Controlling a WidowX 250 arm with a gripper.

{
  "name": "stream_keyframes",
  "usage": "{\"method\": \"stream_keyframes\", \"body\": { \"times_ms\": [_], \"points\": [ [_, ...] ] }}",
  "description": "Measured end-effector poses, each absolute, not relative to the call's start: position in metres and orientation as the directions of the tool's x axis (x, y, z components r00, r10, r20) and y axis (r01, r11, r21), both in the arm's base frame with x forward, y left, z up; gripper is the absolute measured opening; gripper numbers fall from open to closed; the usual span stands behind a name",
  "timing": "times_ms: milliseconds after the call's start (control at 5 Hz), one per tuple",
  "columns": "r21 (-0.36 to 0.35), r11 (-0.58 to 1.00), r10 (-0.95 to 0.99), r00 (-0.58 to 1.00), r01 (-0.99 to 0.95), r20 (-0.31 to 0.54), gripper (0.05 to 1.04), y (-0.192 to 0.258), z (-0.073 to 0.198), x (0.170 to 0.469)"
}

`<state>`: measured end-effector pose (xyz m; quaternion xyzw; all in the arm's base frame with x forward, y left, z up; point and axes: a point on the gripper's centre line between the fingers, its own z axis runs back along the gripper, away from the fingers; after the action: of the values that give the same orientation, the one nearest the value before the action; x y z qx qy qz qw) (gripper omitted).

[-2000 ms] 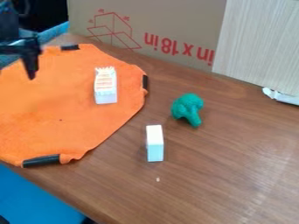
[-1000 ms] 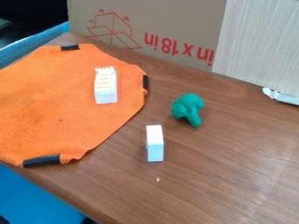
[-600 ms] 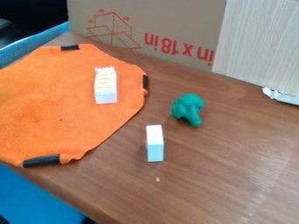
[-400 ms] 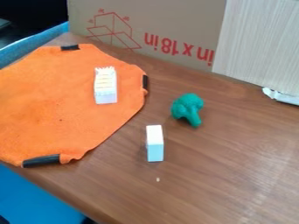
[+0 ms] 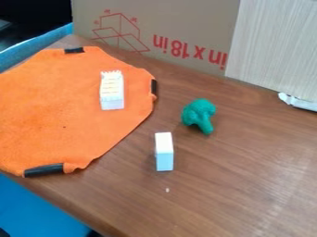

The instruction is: Removed the white figure on top of the cloth and then folded the clothe from top left to bottom right.

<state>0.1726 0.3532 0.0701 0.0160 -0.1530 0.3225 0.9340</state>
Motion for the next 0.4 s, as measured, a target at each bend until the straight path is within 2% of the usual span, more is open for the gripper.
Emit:
{"method": "stream_keyframes", "body": {
  "times_ms": [400],
  "points": [
    [-0.092, 0.808, 0.58, 0.758, -0.582, 0.3, 1.001, 0.3567, 0.0709, 0.1691]
  ]
}}
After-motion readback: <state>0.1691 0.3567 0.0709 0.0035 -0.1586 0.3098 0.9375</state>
